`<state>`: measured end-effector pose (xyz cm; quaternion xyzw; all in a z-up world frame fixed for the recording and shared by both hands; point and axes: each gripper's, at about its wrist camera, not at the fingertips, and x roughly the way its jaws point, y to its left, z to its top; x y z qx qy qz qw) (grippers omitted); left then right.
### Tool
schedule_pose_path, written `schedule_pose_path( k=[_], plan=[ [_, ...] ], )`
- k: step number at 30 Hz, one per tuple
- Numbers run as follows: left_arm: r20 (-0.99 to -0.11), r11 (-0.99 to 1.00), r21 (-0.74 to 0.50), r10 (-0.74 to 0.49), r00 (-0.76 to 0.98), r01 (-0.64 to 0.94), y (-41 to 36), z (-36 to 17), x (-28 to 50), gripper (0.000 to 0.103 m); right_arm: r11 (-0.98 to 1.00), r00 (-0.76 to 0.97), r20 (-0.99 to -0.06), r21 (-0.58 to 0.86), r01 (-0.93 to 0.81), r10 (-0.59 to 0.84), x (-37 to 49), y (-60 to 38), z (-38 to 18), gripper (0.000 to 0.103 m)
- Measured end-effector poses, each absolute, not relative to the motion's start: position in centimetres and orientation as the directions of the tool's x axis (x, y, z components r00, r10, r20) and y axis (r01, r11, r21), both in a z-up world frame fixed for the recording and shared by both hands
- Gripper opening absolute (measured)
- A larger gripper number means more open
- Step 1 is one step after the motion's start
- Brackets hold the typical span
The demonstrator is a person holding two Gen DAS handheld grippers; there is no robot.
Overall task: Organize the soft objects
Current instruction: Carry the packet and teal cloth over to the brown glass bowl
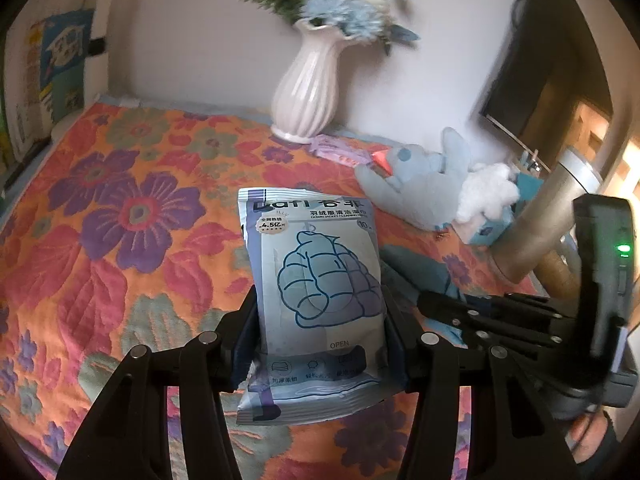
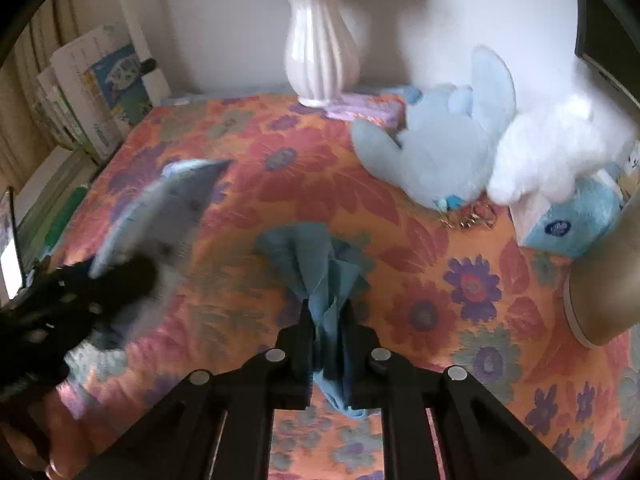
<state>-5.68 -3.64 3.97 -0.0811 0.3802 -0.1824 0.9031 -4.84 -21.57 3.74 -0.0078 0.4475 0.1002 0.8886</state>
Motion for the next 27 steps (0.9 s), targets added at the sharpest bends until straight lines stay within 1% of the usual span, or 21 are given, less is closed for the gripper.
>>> schedule_pose_path(
  k=[2, 4, 9, 16, 21, 25, 27],
  plan=[
    [-0.645, 0.912, -0.284, -0.411, 0.645, 0.297, -4.5, 4.8, -6.2, 0.051, 0.979, 0.604, -0.776, 0.085, -0.183, 0.18, -6.1, -22.1, 4.7, 0.009],
    [-0.63, 0.899, -0.288, -0.437, 0.642, 0.33, -5.6, 5.7, -6.5, 0.051, 0.983, 0.629, -0.757, 0.098, -0.156, 0.175, -7.5, -23.5, 5.9, 0.009],
    [-0.594, 0.863, -0.256, -0.495, 0.634, 0.435, -9.3, 8.3, -7.9, 0.051, 0.989, 0.691, -0.709, 0.133, -0.064, 0.14, -10.5, -28.6, 9.6, 0.009],
    [-0.558, 0.765, -0.226, -0.609, 0.564, 0.603, -16.0, 10.7, -10.6, 0.051, 0.99, 0.746, -0.665, 0.124, 0.066, 0.034, -16.6, -36.0, 14.1, 0.009],
    [-0.549, 0.65, -0.226, -0.7, 0.456, 0.726, -21.6, 11.6, -12.9, 0.051, 0.973, 0.767, -0.64, 0.148, 0.18, -0.045, -19.3, -41.1, 16.0, 0.009],
    [-0.545, 0.571, -0.225, -0.745, 0.384, 0.789, -26.1, 12.4, -13.4, 0.051, 0.952, 0.778, -0.618, 0.16, 0.262, -0.11, -21.1, -44.8, 16.8, 0.009],
    [-0.543, 0.554, -0.208, -0.751, 0.376, 0.806, -28.5, 13.0, -13.1, 0.051, 0.938, 0.78, -0.609, 0.165, 0.305, -0.146, -21.3, -46.7, 17.3, 0.009]
  ],
)
